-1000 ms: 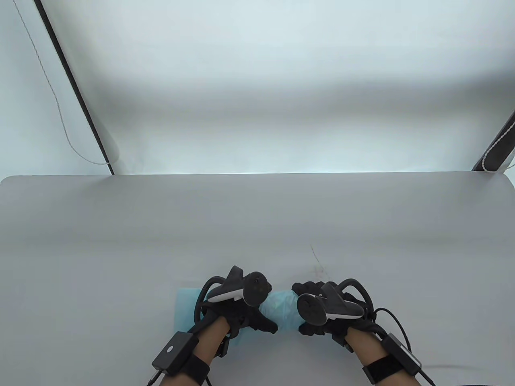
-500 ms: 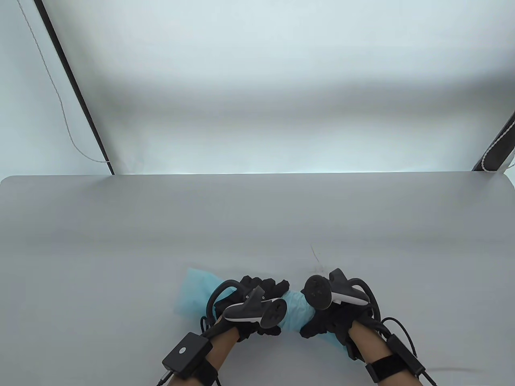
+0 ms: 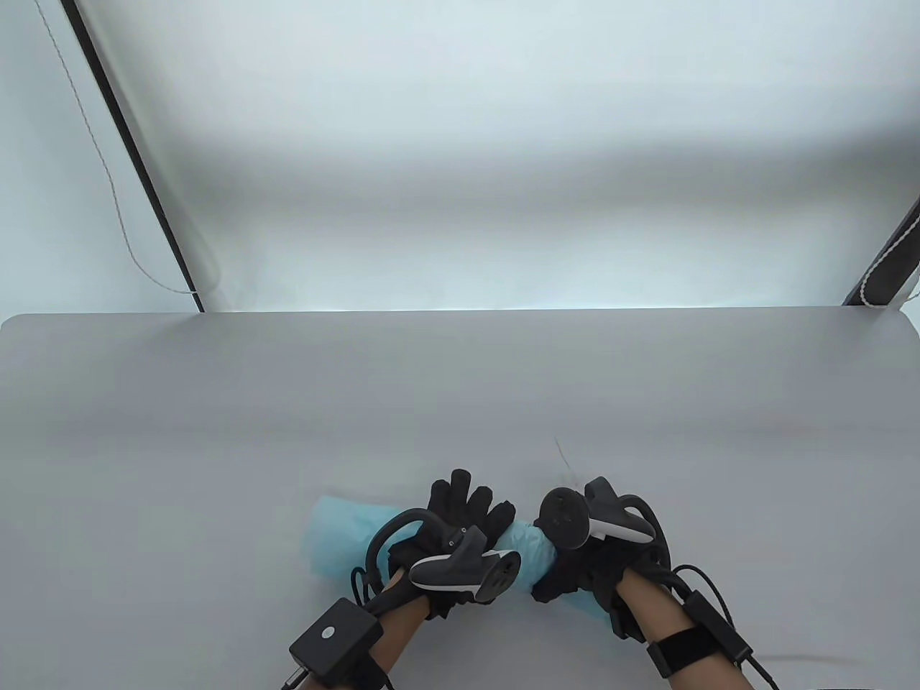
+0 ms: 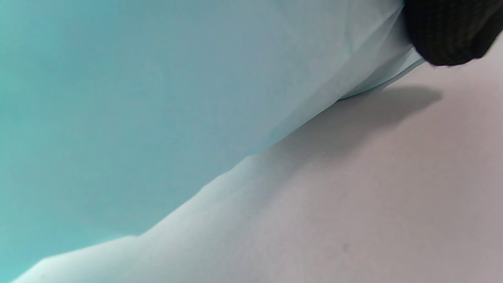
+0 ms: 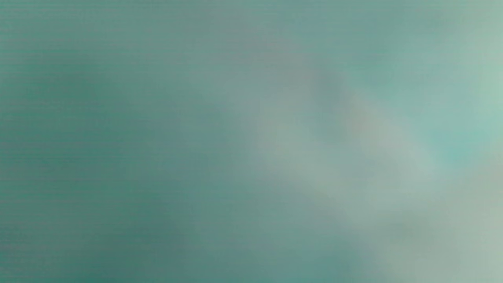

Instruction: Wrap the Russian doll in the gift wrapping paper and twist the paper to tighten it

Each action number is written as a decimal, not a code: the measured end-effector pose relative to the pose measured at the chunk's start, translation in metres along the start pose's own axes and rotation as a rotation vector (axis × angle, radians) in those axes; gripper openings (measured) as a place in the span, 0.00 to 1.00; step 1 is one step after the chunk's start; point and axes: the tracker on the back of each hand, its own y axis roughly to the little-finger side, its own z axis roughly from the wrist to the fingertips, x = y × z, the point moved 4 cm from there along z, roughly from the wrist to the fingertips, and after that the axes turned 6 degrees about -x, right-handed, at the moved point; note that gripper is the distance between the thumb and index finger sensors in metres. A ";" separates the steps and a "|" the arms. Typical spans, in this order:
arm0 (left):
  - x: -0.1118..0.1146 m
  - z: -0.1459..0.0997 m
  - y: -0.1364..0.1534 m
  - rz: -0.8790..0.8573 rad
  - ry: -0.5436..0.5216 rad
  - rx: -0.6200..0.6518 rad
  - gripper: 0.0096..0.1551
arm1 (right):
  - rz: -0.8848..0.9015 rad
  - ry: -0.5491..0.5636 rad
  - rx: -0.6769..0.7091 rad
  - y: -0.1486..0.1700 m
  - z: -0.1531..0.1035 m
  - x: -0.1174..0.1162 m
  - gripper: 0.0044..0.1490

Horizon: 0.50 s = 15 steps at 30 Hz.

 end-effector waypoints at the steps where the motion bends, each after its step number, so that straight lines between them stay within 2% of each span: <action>1: 0.002 0.001 0.003 -0.045 0.002 0.004 0.72 | 0.004 -0.002 -0.008 0.000 -0.002 -0.001 0.67; 4: 0.003 0.002 0.009 -0.106 -0.010 -0.002 0.70 | 0.025 0.006 0.002 0.003 -0.003 -0.001 0.68; 6: 0.004 0.003 0.010 -0.136 -0.012 0.007 0.69 | 0.098 -0.067 0.045 0.008 -0.004 0.000 0.72; 9: 0.004 -0.003 0.011 -0.114 -0.070 0.019 0.69 | 0.234 -0.133 0.141 0.022 -0.011 0.004 0.76; 11: 0.000 -0.006 0.014 -0.069 -0.091 0.013 0.69 | 0.359 -0.117 0.149 0.036 -0.018 0.009 0.71; 14: -0.014 -0.014 0.021 0.003 -0.190 -0.006 0.69 | 0.559 -0.039 0.123 0.055 -0.023 0.018 0.60; 15: -0.018 -0.017 0.023 0.011 -0.212 -0.013 0.69 | 0.577 -0.027 0.109 0.057 -0.024 0.019 0.58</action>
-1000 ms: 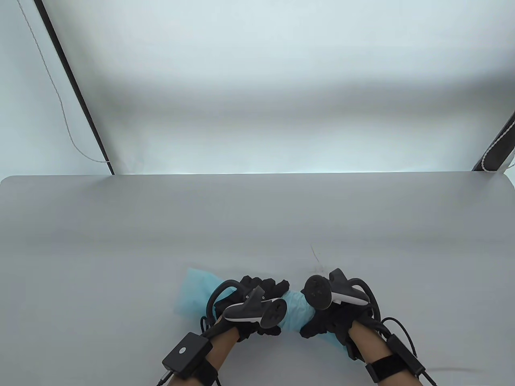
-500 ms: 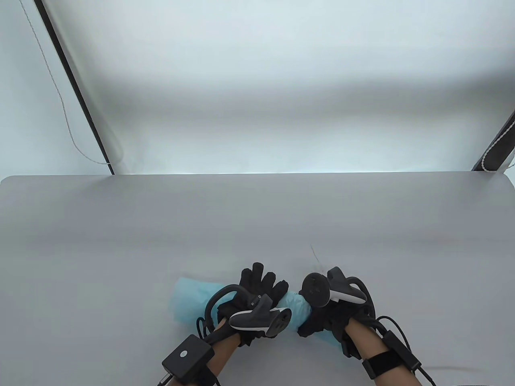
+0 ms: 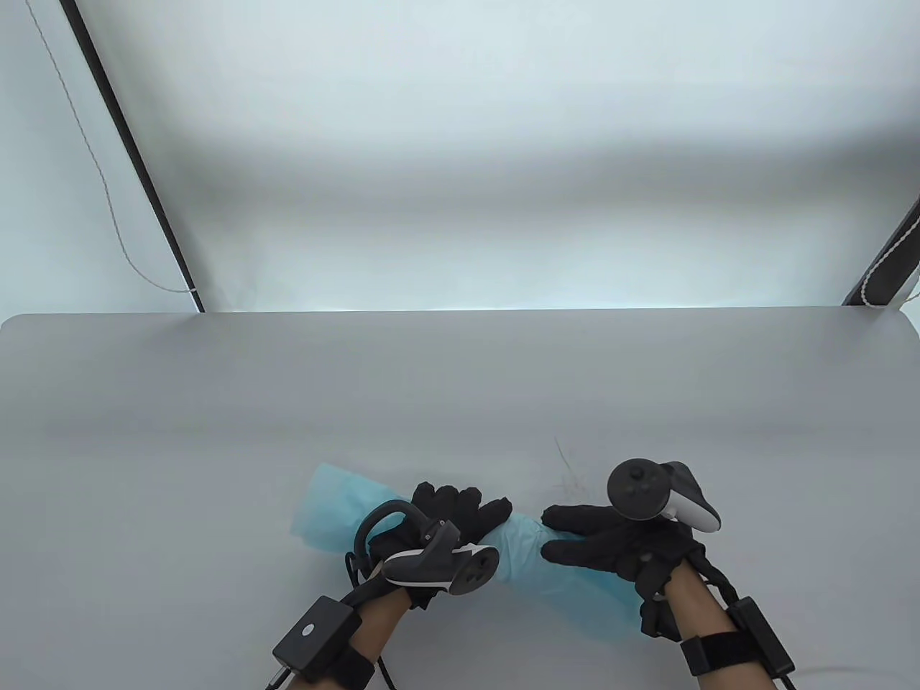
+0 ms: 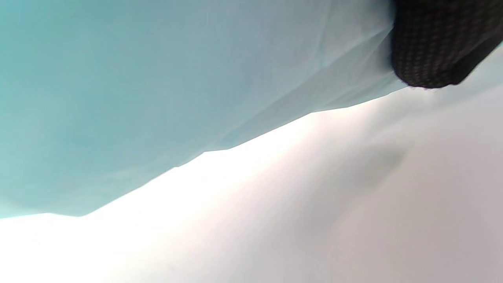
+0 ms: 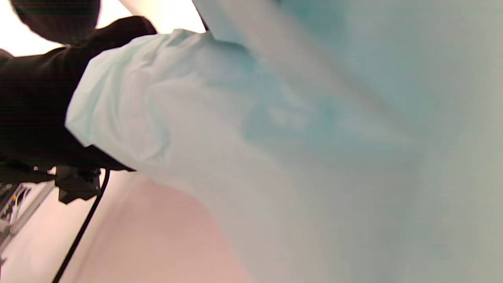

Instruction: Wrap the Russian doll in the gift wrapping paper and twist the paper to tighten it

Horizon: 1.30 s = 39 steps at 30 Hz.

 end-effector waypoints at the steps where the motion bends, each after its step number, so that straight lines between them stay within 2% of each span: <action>1: -0.005 -0.002 0.002 0.005 -0.031 -0.011 0.69 | -0.002 0.011 0.002 0.000 0.000 0.000 0.59; 5: -0.020 -0.008 0.011 -0.009 -0.091 -0.057 0.69 | -0.202 -0.036 -0.061 -0.006 0.005 -0.014 0.80; 9: -0.027 -0.014 0.019 -0.005 -0.120 -0.089 0.69 | -0.374 0.027 -0.110 -0.025 0.011 -0.023 0.88; 12: -0.025 -0.015 0.020 0.002 -0.113 -0.097 0.70 | -0.421 0.062 -0.162 -0.029 0.017 -0.026 0.80; 14: -0.023 -0.014 0.020 0.004 -0.102 -0.099 0.70 | -0.417 0.061 -0.205 -0.028 0.020 -0.026 0.63; 15: -0.022 -0.013 0.020 0.001 -0.095 -0.100 0.70 | -0.394 0.065 -0.196 -0.026 0.023 -0.025 0.51; 16: -0.022 -0.013 0.020 -0.006 -0.089 -0.103 0.70 | -0.369 0.071 -0.198 -0.025 0.023 -0.024 0.42; 17: -0.022 -0.013 0.020 -0.007 -0.092 -0.105 0.70 | -0.334 0.109 -0.194 -0.023 0.021 -0.023 0.34; 19: -0.022 -0.012 0.022 -0.027 -0.082 -0.111 0.70 | -0.278 0.183 -0.171 -0.023 0.018 -0.020 0.24; 20: -0.022 -0.011 0.021 -0.033 -0.083 -0.109 0.70 | -0.269 0.175 -0.162 -0.024 0.017 -0.021 0.22; 22: -0.020 -0.011 0.021 -0.053 -0.072 -0.108 0.69 | -0.285 0.147 -0.129 -0.025 0.016 -0.021 0.20; 25: -0.020 -0.011 0.020 -0.077 -0.068 -0.109 0.69 | -0.188 0.106 -0.092 -0.024 0.015 -0.021 0.20; 30: -0.027 -0.013 0.025 -0.080 -0.085 -0.123 0.69 | -0.148 0.137 -0.056 -0.027 0.014 -0.017 0.20; 32: -0.026 -0.013 0.027 -0.092 -0.080 -0.128 0.69 | -0.187 0.142 -0.050 -0.029 0.014 -0.017 0.22; 36: -0.022 -0.013 0.029 -0.090 -0.055 -0.126 0.69 | -0.384 0.131 -0.032 -0.032 0.015 -0.019 0.33; 38: -0.019 -0.012 0.029 -0.089 -0.043 -0.124 0.69 | -0.436 0.150 -0.041 -0.035 0.015 -0.020 0.41; 39: -0.018 -0.012 0.029 -0.090 -0.039 -0.125 0.69 | -0.471 0.175 -0.046 -0.036 0.015 -0.020 0.42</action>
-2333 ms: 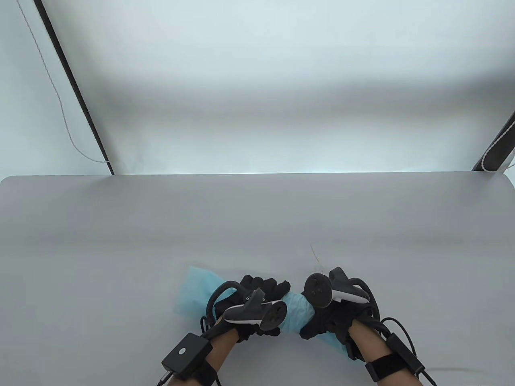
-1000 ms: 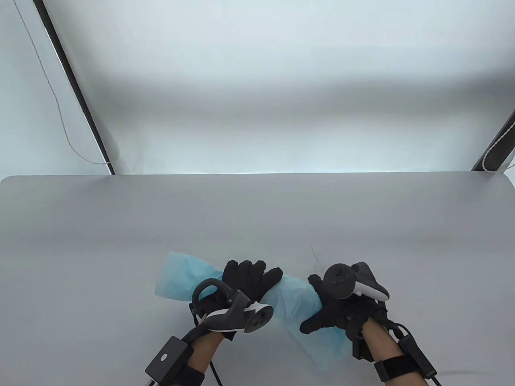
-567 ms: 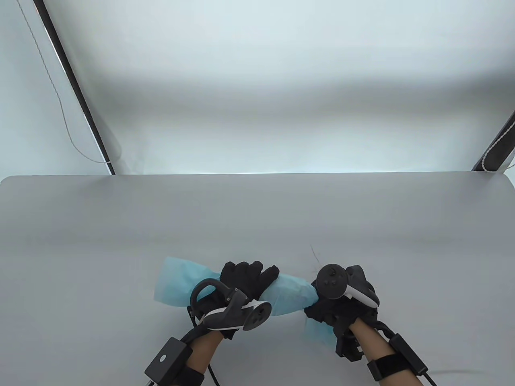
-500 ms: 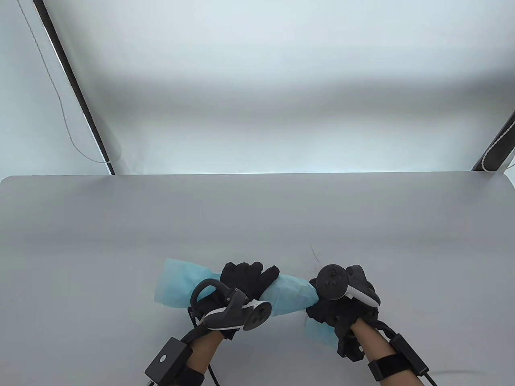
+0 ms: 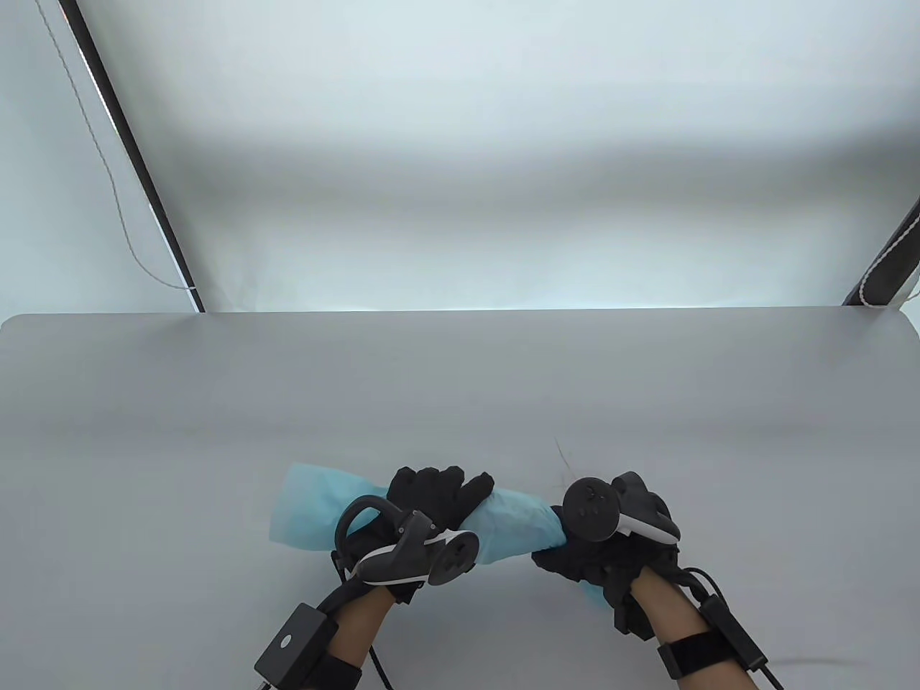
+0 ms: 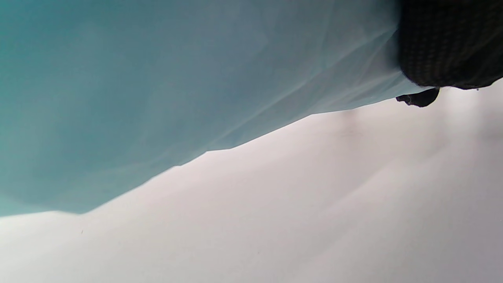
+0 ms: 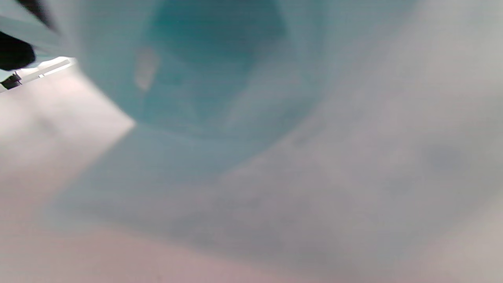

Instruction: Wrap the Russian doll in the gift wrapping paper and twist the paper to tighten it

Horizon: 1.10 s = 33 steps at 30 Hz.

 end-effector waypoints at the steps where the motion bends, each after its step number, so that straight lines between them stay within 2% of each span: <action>1: 0.001 0.001 0.000 0.000 0.006 -0.003 0.69 | -0.051 0.033 0.000 -0.003 0.000 0.001 0.42; 4: 0.002 0.002 0.004 -0.004 0.041 -0.018 0.69 | -0.177 0.173 0.032 -0.013 -0.002 0.003 0.45; 6: 0.004 0.002 0.010 -0.031 0.070 -0.034 0.69 | -0.205 0.215 0.067 -0.017 -0.005 0.005 0.54; 7: 0.005 0.002 0.012 -0.041 0.081 -0.043 0.69 | -0.178 0.190 0.078 -0.016 -0.006 0.005 0.59; 9: 0.007 0.003 0.019 -0.051 0.100 -0.073 0.69 | -0.023 0.023 0.124 -0.015 -0.007 0.000 0.69; 10: 0.008 0.002 0.020 -0.051 0.102 -0.076 0.69 | 0.051 -0.026 0.153 -0.014 -0.008 -0.001 0.67; 12: 0.010 0.002 0.023 -0.057 0.106 -0.084 0.69 | 0.146 -0.043 0.193 -0.010 -0.010 0.000 0.58; 13: 0.011 0.002 0.025 -0.057 0.112 -0.091 0.69 | 0.232 -0.100 0.198 -0.005 -0.010 0.000 0.52; 15: 0.011 0.001 0.027 -0.070 0.108 -0.088 0.69 | 0.317 -0.103 0.175 0.000 -0.011 0.003 0.46; 17: 0.010 0.001 0.027 -0.074 0.100 -0.081 0.69 | 0.291 -0.071 0.170 0.002 -0.011 0.007 0.47; 20: 0.008 0.000 0.027 -0.077 0.070 -0.074 0.69 | 0.300 -0.026 0.098 0.006 -0.009 0.010 0.47; 22: 0.006 -0.001 0.025 -0.065 0.044 -0.063 0.69 | 0.236 -0.026 0.011 0.011 -0.007 0.014 0.52; 25: 0.003 -0.001 0.020 -0.036 0.032 -0.041 0.69 | 0.200 -0.067 -0.065 0.019 -0.003 0.012 0.61; 28: 0.001 -0.001 0.015 -0.005 0.011 -0.022 0.69 | 0.218 -0.155 -0.099 0.022 0.002 0.003 0.62; 31: -0.002 -0.001 0.009 0.004 0.005 -0.008 0.69 | 0.131 -0.223 -0.135 0.020 0.006 -0.005 0.47; 33: -0.002 0.000 0.007 0.000 0.011 -0.009 0.69 | 0.100 -0.169 -0.141 0.019 0.004 -0.004 0.32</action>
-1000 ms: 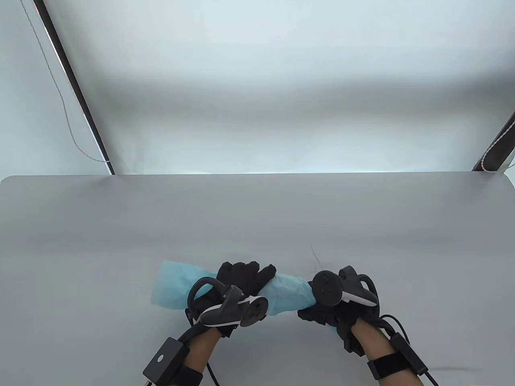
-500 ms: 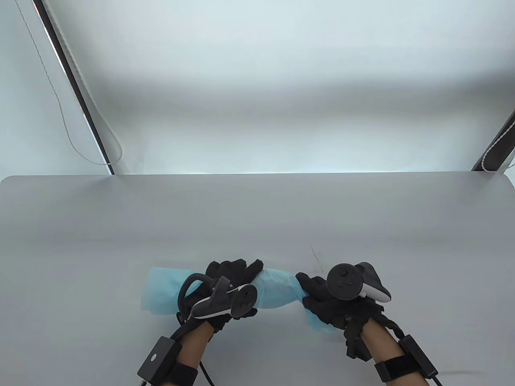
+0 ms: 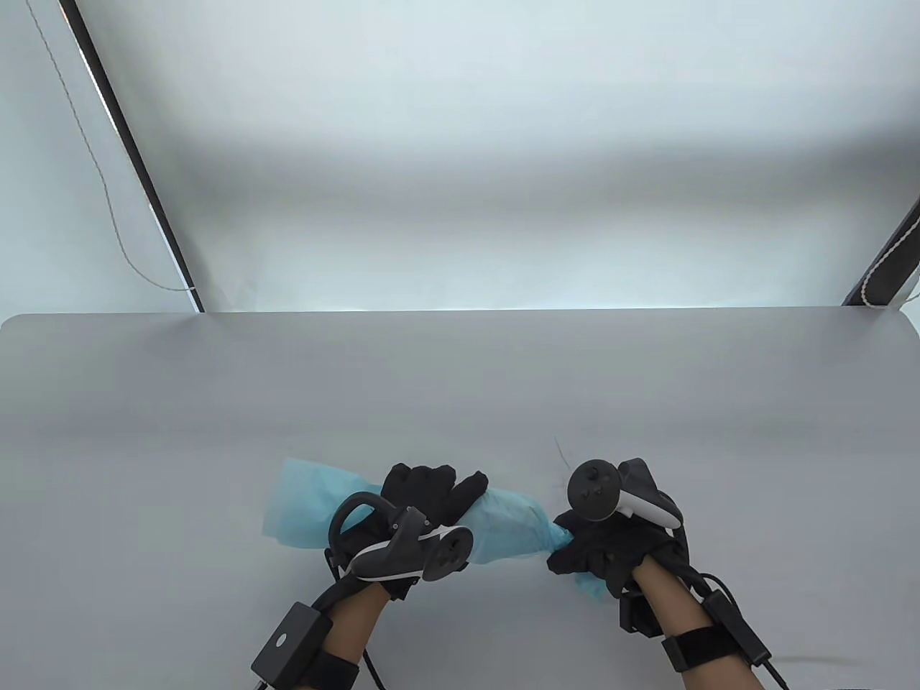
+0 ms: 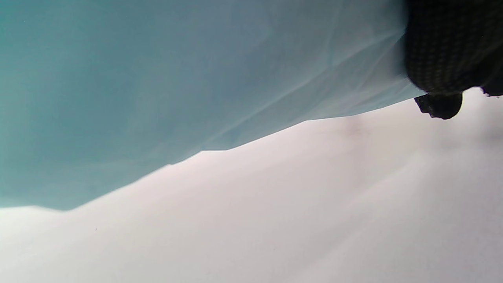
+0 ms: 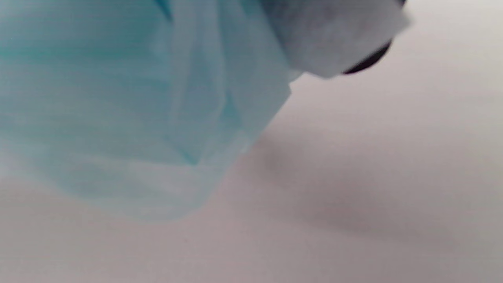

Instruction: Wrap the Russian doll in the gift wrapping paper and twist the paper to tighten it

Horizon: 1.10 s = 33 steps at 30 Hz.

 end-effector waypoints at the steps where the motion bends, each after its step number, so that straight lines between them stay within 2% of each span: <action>1: 0.000 -0.001 0.000 -0.014 0.006 -0.004 0.69 | -0.013 0.052 -0.004 -0.001 -0.002 0.002 0.27; 3: 0.002 0.000 0.000 -0.031 0.021 -0.014 0.69 | -0.028 0.136 -0.018 -0.003 -0.007 0.005 0.23; 4: 0.003 0.000 0.001 -0.052 0.025 -0.019 0.69 | -0.044 0.219 -0.002 -0.005 -0.011 0.008 0.21; 7: 0.003 0.000 0.004 -0.082 0.038 -0.020 0.69 | -0.070 0.285 0.042 -0.009 -0.017 0.010 0.19; 13: 0.003 0.000 0.007 -0.149 0.058 -0.008 0.69 | 0.070 0.274 0.148 -0.009 -0.018 0.011 0.15; 16: 0.003 0.001 0.010 -0.148 0.049 -0.025 0.69 | 0.022 0.339 0.128 -0.009 -0.020 0.014 0.15; 18: 0.004 0.000 0.012 -0.148 0.048 -0.036 0.68 | -0.069 0.280 0.095 -0.011 -0.017 0.011 0.20; 20: 0.007 0.000 0.014 -0.140 0.060 -0.044 0.68 | -0.117 0.278 0.081 -0.012 -0.015 0.009 0.33; 25: 0.009 -0.001 0.013 -0.104 0.062 -0.059 0.68 | -0.129 0.293 0.080 -0.014 -0.015 0.008 0.52; 27: 0.011 0.000 0.015 -0.097 0.064 -0.077 0.68 | -0.066 0.261 0.109 -0.014 -0.017 0.008 0.58; 29: 0.015 0.000 0.017 -0.097 0.081 -0.086 0.68 | 0.021 0.192 0.172 -0.013 -0.019 0.005 0.56; 33: 0.019 0.000 0.022 -0.106 0.093 -0.103 0.68 | 0.250 0.074 0.264 -0.008 -0.020 0.003 0.43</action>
